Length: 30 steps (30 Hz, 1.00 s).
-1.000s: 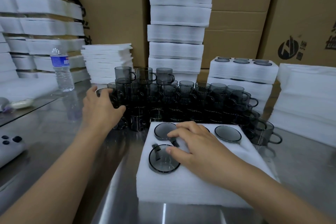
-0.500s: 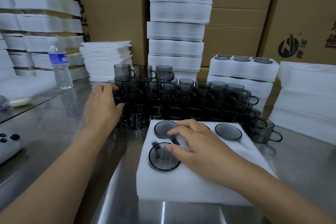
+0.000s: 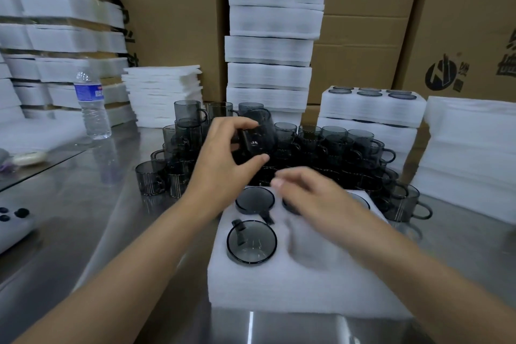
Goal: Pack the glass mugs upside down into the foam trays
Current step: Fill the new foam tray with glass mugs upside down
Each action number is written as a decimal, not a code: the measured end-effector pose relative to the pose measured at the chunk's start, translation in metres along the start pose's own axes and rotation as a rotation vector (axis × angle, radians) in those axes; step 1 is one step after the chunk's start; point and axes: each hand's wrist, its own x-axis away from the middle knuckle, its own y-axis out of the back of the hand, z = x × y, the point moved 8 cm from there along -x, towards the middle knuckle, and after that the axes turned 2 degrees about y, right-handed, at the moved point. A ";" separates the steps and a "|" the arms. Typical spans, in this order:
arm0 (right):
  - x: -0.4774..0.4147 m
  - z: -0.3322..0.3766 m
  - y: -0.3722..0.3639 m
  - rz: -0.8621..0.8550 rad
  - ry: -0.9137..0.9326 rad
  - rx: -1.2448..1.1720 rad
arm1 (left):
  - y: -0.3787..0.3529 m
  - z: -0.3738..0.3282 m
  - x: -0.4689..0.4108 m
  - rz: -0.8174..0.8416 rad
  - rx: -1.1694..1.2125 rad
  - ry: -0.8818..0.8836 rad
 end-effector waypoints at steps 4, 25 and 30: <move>-0.008 -0.010 0.023 -0.124 -0.159 -0.496 | -0.018 -0.016 0.008 0.077 0.063 -0.077; -0.013 -0.020 0.036 -0.202 -0.116 -0.608 | -0.051 0.007 0.019 0.397 0.157 0.070; -0.014 -0.021 0.037 -0.211 -0.108 -0.625 | -0.055 0.017 0.018 0.426 0.164 0.119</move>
